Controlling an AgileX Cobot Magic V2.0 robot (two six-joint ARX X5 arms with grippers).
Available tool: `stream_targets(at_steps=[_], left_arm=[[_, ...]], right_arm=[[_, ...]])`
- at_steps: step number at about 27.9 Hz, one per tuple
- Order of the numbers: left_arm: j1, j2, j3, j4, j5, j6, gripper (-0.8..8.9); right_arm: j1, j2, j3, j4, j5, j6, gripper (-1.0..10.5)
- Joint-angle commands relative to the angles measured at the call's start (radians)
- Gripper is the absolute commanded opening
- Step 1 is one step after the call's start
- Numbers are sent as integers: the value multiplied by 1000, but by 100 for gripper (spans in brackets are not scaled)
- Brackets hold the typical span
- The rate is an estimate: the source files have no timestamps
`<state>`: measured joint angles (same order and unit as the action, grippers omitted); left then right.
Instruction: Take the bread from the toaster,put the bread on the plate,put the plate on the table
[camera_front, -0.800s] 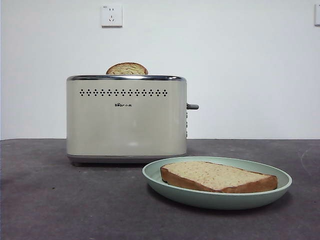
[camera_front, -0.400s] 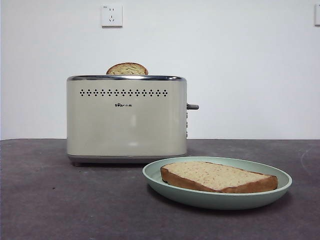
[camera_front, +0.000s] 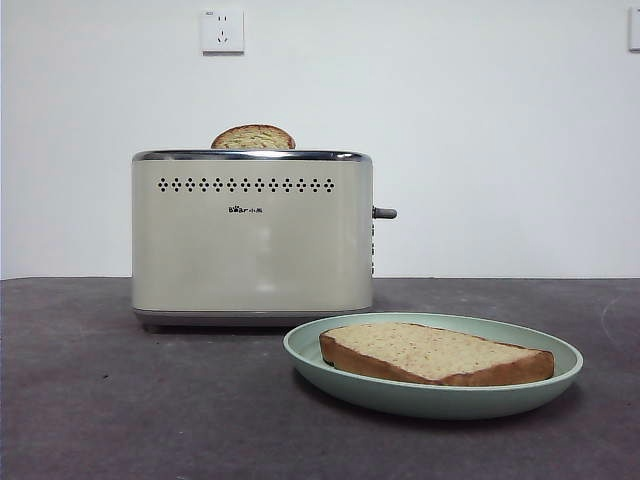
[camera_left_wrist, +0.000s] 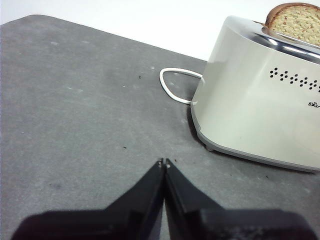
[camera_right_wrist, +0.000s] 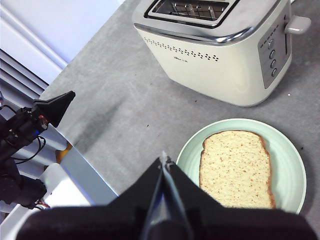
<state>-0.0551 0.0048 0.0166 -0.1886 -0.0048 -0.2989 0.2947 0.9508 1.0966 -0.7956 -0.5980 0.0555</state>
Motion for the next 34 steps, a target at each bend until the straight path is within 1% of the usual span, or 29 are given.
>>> stream_targets(at_steps=[1, 22, 23, 24, 25, 26, 28, 30, 31, 34], left_arm=[[4, 0, -13, 5, 6, 14, -3], [4, 0, -13, 5, 6, 14, -3], [4, 0, -13, 5, 6, 14, -3], [4, 0, -13, 5, 6, 14, -3], [4, 0, -13, 5, 6, 14, -3], [4, 0, -14, 5, 6, 14, -3], [4, 0, -14, 5, 6, 14, -3], [4, 0, -13, 5, 6, 14, -3], [4, 0, -13, 5, 6, 14, -3], [4, 0, -13, 5, 6, 14, -3]], right_arm=[[0, 0, -4, 2, 4, -5, 1], [0, -3, -4, 1, 3, -5, 1], [0, -3, -4, 5, 3, -15, 1], [0, -3, -5, 10, 8, -56, 1], [0, -2, -5, 15, 24, -104, 1], [-1, 1, -6, 23, 64, -150, 1], [-16, 2, -17, 66, 200, -216, 1], [-41, -4, -43, 122, 309, -228, 1], [-57, -15, -67, 158, 344, -224, 1], [-119, -69, -163, 269, 354, -196, 1]])
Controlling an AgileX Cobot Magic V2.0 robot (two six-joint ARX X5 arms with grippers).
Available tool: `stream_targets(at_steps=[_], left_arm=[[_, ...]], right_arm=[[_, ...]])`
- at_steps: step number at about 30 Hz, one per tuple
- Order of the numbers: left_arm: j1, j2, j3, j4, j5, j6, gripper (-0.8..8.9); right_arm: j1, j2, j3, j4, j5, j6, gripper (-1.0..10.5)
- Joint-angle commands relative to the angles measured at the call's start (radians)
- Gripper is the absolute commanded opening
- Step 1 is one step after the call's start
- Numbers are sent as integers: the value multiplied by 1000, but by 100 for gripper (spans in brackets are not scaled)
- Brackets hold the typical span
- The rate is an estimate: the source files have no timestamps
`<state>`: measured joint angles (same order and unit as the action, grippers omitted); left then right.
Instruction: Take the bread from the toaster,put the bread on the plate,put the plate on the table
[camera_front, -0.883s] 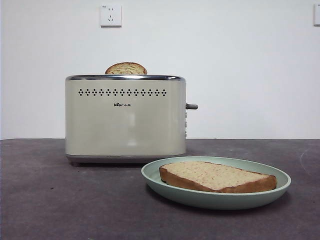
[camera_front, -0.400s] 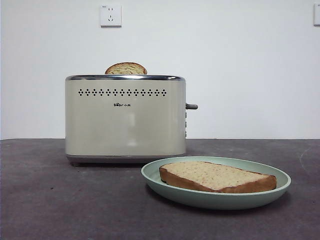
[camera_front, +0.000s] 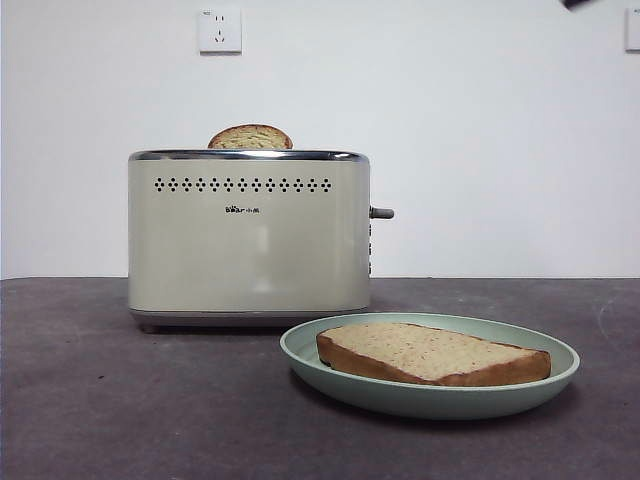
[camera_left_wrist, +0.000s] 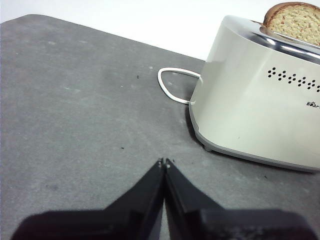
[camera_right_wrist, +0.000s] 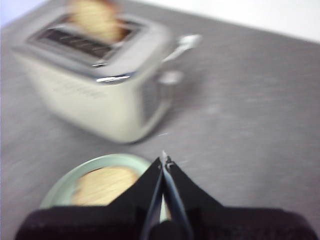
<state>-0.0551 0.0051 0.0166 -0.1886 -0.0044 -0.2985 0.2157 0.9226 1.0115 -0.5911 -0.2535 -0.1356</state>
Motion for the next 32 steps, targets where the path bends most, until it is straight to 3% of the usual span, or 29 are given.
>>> stream_targets(at_steps=[1, 5, 8, 17, 24, 32], left_arm=[[4, -1, -14, 5, 6, 14, -3], [4, -1, -13, 5, 5, 14, -3], [4, -1, -14, 5, 6, 14, -3], [4, -1, -14, 5, 6, 14, -3], [4, -1, -14, 5, 5, 14, -3], [4, -1, -14, 7, 5, 14, -3]], right_arm=[[-69, -66, -124, 110, 10, 6, 1], [-171, -190, -338, 298, 10, 10, 1], [-227, -313, -503, 373, 14, 55, 1], [-275, -651, -859, 388, 81, 154, 1], [-274, -795, -1006, 430, 79, 230, 1], [-273, -896, -1006, 417, 80, 221, 1]])
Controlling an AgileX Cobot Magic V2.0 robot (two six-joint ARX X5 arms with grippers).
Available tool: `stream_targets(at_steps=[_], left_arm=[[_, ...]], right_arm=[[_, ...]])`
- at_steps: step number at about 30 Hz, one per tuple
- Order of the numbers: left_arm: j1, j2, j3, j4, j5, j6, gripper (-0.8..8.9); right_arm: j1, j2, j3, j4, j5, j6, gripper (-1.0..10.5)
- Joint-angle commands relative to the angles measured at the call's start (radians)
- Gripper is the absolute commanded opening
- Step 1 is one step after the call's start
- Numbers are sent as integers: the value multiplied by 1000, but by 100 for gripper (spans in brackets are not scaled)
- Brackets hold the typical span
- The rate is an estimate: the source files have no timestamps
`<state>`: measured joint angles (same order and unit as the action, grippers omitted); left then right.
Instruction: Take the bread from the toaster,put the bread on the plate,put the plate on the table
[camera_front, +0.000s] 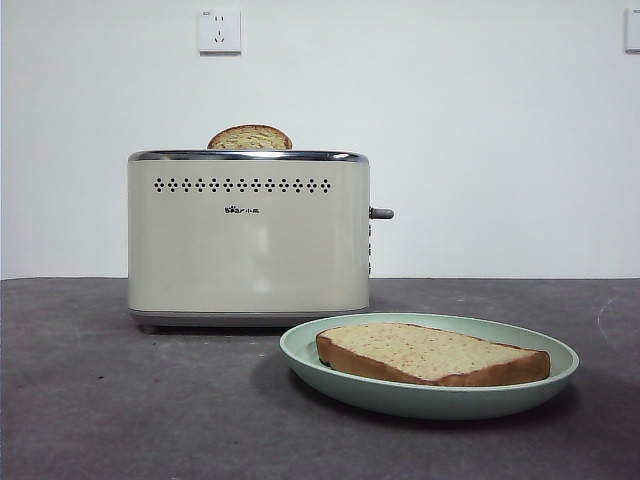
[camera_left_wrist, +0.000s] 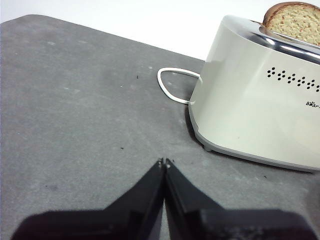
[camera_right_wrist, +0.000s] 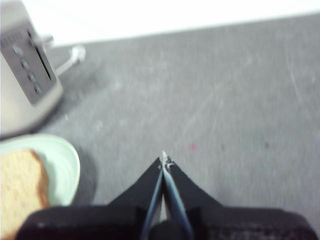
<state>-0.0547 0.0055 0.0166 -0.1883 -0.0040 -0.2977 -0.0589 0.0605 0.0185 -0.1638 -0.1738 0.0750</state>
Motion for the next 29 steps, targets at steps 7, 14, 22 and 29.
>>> stream_targets(at_steps=[7, 14, 22, 29], left_arm=[[3, -1, -14, 7, 5, 13, -3], [3, -1, -13, 7, 5, 13, -3], [3, -1, -13, 7, 5, 13, -3], [3, -1, -13, 7, 5, 13, -3]], right_arm=[[2, -59, -13, -10, -2, 15, 1], [2, -52, -13, -2, -2, 22, 1], [2, -40, -13, -2, -3, 22, 1], [2, -40, -13, -2, -3, 22, 1]])
